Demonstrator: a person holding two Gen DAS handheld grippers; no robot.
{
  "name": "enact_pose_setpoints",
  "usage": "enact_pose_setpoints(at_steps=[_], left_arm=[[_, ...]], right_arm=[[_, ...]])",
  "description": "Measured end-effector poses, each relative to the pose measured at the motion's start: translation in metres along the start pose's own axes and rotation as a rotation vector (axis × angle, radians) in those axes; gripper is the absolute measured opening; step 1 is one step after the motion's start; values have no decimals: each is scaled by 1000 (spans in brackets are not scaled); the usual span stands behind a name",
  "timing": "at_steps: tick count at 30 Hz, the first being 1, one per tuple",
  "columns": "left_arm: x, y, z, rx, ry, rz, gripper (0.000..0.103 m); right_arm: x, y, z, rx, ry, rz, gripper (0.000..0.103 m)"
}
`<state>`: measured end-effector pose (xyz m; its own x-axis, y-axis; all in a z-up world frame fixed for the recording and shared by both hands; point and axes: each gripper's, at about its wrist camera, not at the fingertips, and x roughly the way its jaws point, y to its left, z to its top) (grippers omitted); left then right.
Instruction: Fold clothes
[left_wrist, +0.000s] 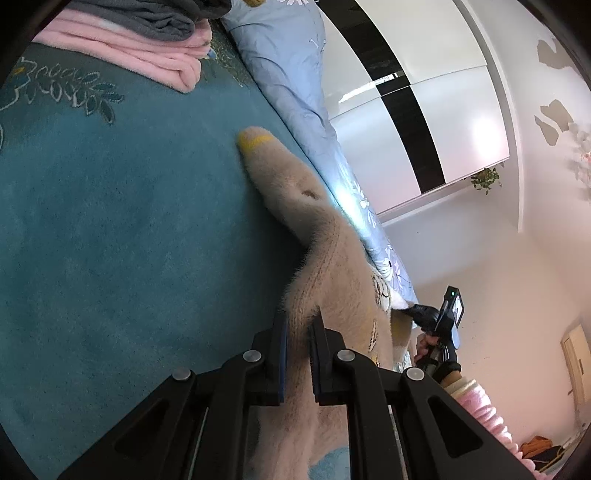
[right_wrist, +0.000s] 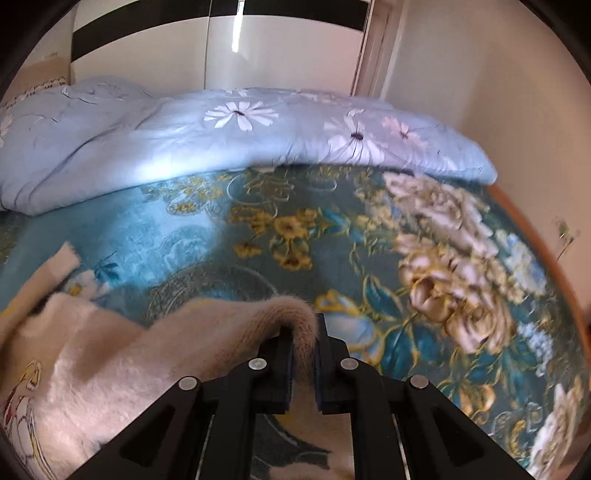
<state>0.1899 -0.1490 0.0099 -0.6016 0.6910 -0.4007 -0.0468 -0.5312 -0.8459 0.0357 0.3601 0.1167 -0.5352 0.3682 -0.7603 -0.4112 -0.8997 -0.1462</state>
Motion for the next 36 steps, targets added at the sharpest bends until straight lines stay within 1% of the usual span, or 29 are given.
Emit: enact_pose_setpoints(at_steps=[1, 3, 4, 5, 6, 8, 11, 13, 14, 15, 16, 18, 19, 21, 23, 24, 25, 27, 28, 29, 30, 31, 32, 33, 34, 35, 36], left_arm=[[0, 1, 0, -1, 1, -3, 10], [-2, 3, 0, -8, 0, -17, 10], [-2, 4, -1, -12, -1, -23, 10], [-3, 5, -1, -15, -2, -28, 10], [-4, 6, -2, -16, -4, -31, 10], [-5, 7, -3, -15, -7, -43, 10], [-8, 8, -5, -14, -13, -63, 10], [-10, 7, -8, -14, -28, -64, 10], [-11, 8, -7, -11, -33, -68, 11], [-11, 12, -4, -14, -38, -72, 14], [-12, 13, -6, -19, -41, -79, 19], [-15, 17, -10, -36, -45, -88, 26], [-15, 17, -13, -43, -45, -88, 28], [-12, 14, -20, -45, -41, -61, 32], [-10, 11, -25, -45, -31, -37, 34], [-9, 10, -29, -46, -25, -26, 34], [-8, 8, -31, -46, -21, -17, 34], [-5, 5, -31, -45, -20, -7, 32], [-4, 3, -31, -45, -20, -4, 32], [-3, 1, -30, -46, -19, 2, 32], [-2, -1, -30, -45, -17, 14, 32], [-1, -2, -30, -45, -12, 29, 29], [0, -3, -31, -44, -4, 46, 26], [1, -5, -31, -45, 3, 62, 19], [1, -7, -31, -51, 5, 78, 15], [-1, -9, -31, -54, -1, 92, 14], [-5, -14, -31, -49, -15, 99, 13]], right_arm=[[-4, -2, -1, -2, -2, 17, 13], [-14, -5, -1, -24, -18, 37, 13], [-21, -6, 0, -40, -30, 43, 17], [-27, -7, 1, -55, -41, 52, 26], [-35, -10, 1, -67, -50, 71, 32], [-49, -17, -3, -76, -68, 95, 57], [-78, -31, -17, -53, -114, 173, 58], [-96, -41, -38, -2, -118, 309, 58], [-95, -42, -50, 18, -77, 414, 60], [-90, -41, -61, 41, -25, 517, 60], [-82, -39, -77, 84, 51, 657, 61], [-60, -30, -115, 176, 202, 848, 61], [-51, -24, -128, 198, 256, 878, 61], [-32, -13, -155, 236, 345, 892, 61], [-22, -10, -171, 281, 369, 902, 61], [-18, -9, -177, 301, 370, 908, 61], [-20, -9, -179, 302, 349, 913, 62], [-26, -6, -182, 284, 338, 936, 61], [-26, -3, -183, 272, 347, 950, 60], [-26, 2, -185, 259, 355, 962, 55], [-25, 8, -187, 246, 366, 977, 50], [-25, 11, -189, 238, 374, 977, 39], [-25, 15, -190, 229, 382, 977, 36], [-25, 19, -192, 221, 390, 977, 32], [-26, 21, -193, 214, 389, 976, 20], [-33, 17, -190, 212, 351, 973, 12], [-39, 14, -187, 210, 312, 970, 12]])
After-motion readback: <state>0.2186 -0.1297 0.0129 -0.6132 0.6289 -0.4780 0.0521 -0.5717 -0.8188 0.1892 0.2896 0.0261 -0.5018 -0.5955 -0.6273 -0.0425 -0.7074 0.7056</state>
